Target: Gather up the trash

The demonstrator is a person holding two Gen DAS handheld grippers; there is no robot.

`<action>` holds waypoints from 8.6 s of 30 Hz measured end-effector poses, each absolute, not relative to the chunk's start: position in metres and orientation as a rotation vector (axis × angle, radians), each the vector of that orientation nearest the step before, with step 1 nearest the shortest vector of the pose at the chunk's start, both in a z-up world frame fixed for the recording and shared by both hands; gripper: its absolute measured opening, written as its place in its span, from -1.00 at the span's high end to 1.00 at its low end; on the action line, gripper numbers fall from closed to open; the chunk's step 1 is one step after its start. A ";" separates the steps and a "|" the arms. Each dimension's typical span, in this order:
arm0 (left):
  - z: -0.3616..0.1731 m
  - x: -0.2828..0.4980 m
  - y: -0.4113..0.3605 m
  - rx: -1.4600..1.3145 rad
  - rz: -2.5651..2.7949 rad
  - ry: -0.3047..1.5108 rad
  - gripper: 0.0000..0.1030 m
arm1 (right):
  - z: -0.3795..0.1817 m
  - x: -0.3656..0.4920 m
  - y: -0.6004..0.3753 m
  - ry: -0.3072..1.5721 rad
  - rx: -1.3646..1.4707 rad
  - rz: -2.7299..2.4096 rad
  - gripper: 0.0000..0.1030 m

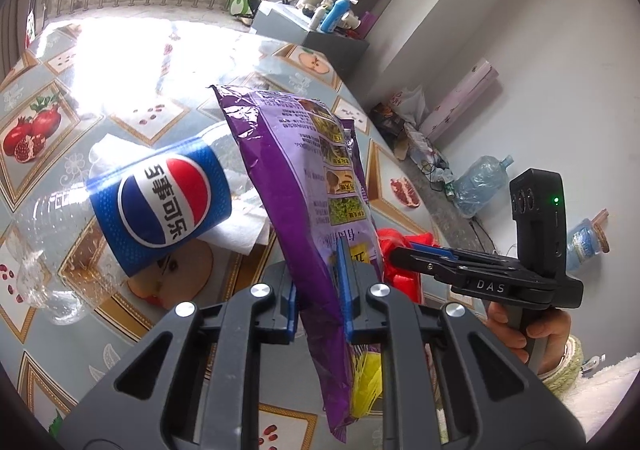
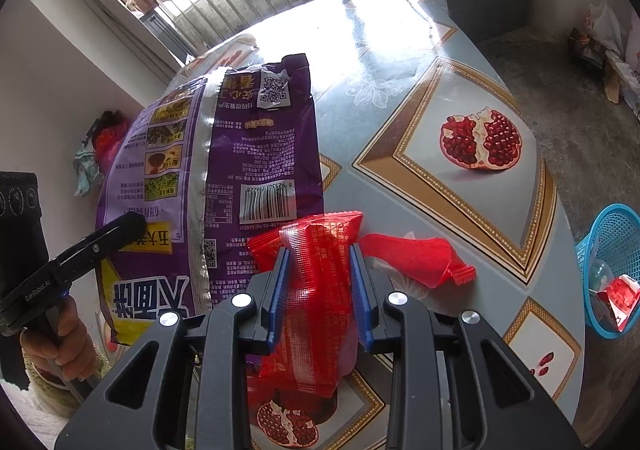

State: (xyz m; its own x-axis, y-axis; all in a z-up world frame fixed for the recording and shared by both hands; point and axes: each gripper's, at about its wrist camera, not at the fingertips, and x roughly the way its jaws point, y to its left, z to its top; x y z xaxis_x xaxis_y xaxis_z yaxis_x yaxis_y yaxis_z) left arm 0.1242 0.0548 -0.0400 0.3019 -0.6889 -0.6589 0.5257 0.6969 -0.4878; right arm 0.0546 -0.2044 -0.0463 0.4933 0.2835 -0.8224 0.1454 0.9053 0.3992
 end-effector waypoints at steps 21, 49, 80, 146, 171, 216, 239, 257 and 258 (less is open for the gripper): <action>0.009 0.103 0.043 -0.174 -0.894 0.841 0.77 | 0.004 0.012 -0.256 0.878 0.572 0.065 0.45; 0.064 0.082 -0.152 0.080 -1.186 0.711 0.99 | 0.016 -0.118 -0.422 0.559 0.821 -0.326 0.45; -0.125 -0.001 -0.515 0.768 -1.371 0.648 0.98 | -0.286 -0.182 -0.616 0.511 1.598 -0.799 -0.14; -0.053 0.198 0.143 -0.319 -0.609 1.072 0.36 | -0.035 0.106 -0.186 1.016 0.889 0.321 0.00; -0.098 0.125 0.047 -0.553 -0.984 1.195 0.28 | -0.069 0.121 -0.168 1.115 0.798 0.188 -0.25; -0.084 0.121 -0.026 0.017 -0.811 1.051 -0.31 | -0.050 0.008 -0.258 1.016 0.664 -0.067 -0.24; -0.084 0.117 0.004 0.392 -0.624 0.974 -0.30 | -0.061 0.020 -0.256 1.015 0.741 0.042 -0.24; -0.077 0.133 0.071 0.084 -0.579 1.031 0.88 | -0.059 0.029 -0.250 1.034 0.723 0.048 -0.24; -0.075 0.129 0.072 0.076 -0.599 1.031 0.90 | -0.059 0.029 -0.249 1.039 0.723 0.047 -0.24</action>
